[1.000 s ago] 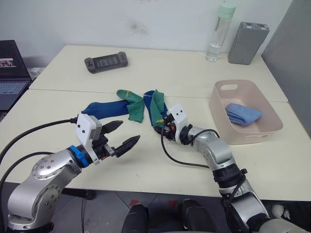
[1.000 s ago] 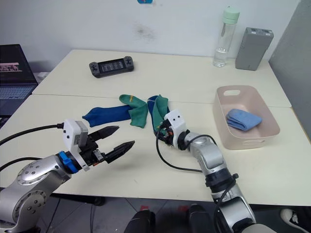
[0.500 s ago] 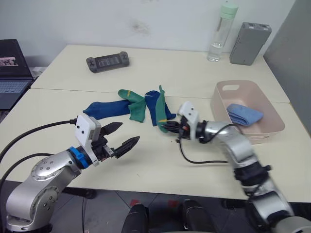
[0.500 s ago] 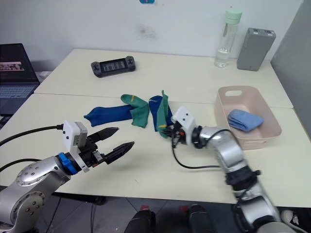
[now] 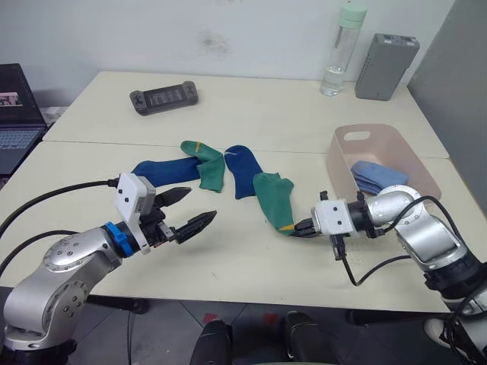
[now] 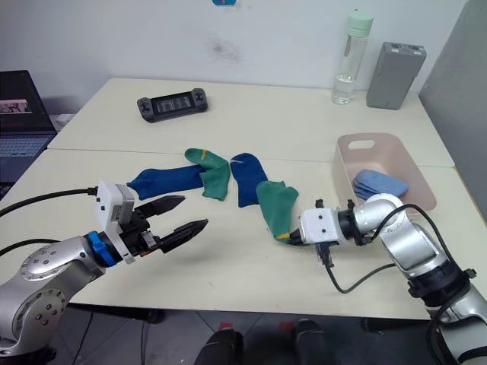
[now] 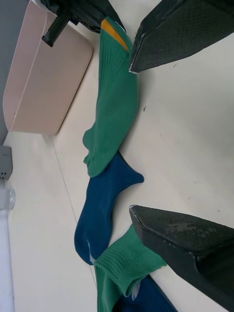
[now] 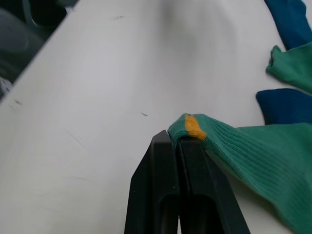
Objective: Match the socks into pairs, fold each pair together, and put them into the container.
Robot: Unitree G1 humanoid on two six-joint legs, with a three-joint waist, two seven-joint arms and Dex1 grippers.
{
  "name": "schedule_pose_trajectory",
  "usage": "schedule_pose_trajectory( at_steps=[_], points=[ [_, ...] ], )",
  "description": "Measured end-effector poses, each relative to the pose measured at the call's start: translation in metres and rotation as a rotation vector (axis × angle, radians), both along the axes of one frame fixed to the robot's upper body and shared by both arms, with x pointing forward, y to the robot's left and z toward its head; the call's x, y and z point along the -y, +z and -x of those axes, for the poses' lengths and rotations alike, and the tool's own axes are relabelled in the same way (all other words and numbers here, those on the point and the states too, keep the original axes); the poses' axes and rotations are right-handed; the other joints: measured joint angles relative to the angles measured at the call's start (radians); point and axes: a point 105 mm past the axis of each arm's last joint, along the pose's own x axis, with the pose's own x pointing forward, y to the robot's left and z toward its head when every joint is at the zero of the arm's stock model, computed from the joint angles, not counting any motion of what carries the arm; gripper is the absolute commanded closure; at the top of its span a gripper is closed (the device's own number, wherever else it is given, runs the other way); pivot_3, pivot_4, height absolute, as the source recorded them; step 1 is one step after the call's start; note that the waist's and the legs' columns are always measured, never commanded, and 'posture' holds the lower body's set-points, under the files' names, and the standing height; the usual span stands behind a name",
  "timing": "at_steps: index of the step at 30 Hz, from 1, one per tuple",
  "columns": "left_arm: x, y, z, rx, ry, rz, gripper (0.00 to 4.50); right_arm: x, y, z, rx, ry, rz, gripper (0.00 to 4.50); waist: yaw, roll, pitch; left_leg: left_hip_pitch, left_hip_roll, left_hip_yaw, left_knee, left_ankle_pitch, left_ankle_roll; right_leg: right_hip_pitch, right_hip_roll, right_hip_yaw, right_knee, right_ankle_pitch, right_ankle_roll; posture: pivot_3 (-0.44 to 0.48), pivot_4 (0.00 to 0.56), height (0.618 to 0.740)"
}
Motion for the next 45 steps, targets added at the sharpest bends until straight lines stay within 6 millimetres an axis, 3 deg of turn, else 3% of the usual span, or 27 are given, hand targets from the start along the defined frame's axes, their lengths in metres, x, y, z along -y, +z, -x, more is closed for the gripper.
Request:
schedule_pose_trajectory(
  at_steps=[6, 9, 15, 20, 29, 32, 35, 43, 45],
  points=[
    [0.004, -0.005, 0.004, -0.045, -0.029, -0.005, 0.00, 0.010, 0.018, 0.010, -0.476, -0.268, -0.272, 4.46, 0.005, 0.000, 0.000, -0.001, 0.000, -0.002, 0.000, 0.000, 0.000, 0.001, 0.000, -0.002, 0.000, 0.000, 0.000, 0.000, 0.150, 0.740],
    [0.009, -0.003, 0.006, -0.049, -0.063, 0.001, 0.00, 0.011, 0.004, 0.022, -0.721, -0.387, -0.346, 4.46, 0.005, 0.000, 0.000, -0.001, -0.001, -0.001, 0.000, 0.000, 0.000, 0.000, 0.000, -0.001, 0.000, 0.000, 0.000, 0.000, 0.150, 0.740],
    [0.014, -0.005, 0.007, -0.068, -0.101, -0.019, 0.00, 0.031, -0.020, 0.039, -0.975, -0.607, -0.387, 4.46, 0.005, 0.000, 0.000, -0.001, -0.001, 0.000, -0.001, 0.000, 0.000, 0.000, 0.001, 0.000, -0.001, -0.001, 0.000, 0.000, 0.150, 0.740],
    [0.026, -0.008, 0.001, -0.064, -0.159, -0.039, 0.00, 0.053, -0.032, 0.043, -1.040, -0.760, -0.427, 4.46, 0.003, 0.000, 0.000, -0.001, -0.001, 0.002, 0.000, 0.000, 0.000, 0.000, 0.001, 0.001, -0.002, -0.003, 0.005, 0.000, 0.150, 0.740],
    [0.036, -0.009, -0.008, -0.057, -0.223, -0.054, 0.00, 0.092, -0.012, 0.056, -1.042, -0.784, -0.385, 4.46, -0.002, 0.000, 0.000, -0.001, 0.000, 0.004, -0.001, 0.000, 0.001, 0.000, 0.002, 0.002, -0.004, -0.003, 0.005, 0.000, 0.150, 0.740],
    [0.035, -0.014, -0.009, -0.071, -0.224, -0.060, 0.00, 0.097, -0.023, 0.051, -0.998, -0.853, -0.324, 3.86, -0.001, 0.000, 0.000, -0.001, 0.000, 0.004, -0.001, 0.000, 0.001, 0.000, 0.002, 0.003, -0.005, -0.003, 0.006, 0.000, 0.150, 0.740],
    [0.036, -0.014, -0.010, -0.067, -0.226, -0.051, 0.00, 0.096, -0.030, 0.044, -0.949, -0.870, -0.300, 2.82, -0.001, 0.000, 0.000, -0.002, 0.000, 0.004, -0.001, 0.000, 0.001, 0.000, 0.001, 0.003, -0.007, -0.002, 0.008, 0.000, 0.150, 0.740],
    [0.047, -0.019, -0.017, -0.075, -0.234, -0.004, 0.00, 0.114, -0.018, 0.036, -0.748, -0.811, -0.146, 0.07, 0.007, 0.000, 0.000, -0.003, 0.000, 0.005, -0.001, 0.000, 0.001, 0.002, 0.001, 0.003, -0.013, 0.000, 0.011, 0.000, 0.150, 0.740],
    [0.057, -0.022, -0.024, -0.078, -0.248, 0.001, 0.00, 0.116, -0.009, 0.031, -0.630, -0.728, -0.066, 0.07, 0.007, 0.000, 0.000, -0.003, -0.001, 0.006, -0.001, 0.000, 0.001, 0.002, 0.001, 0.004, -0.014, 0.001, 0.013, 0.000, 0.150, 0.740]
  ],
)
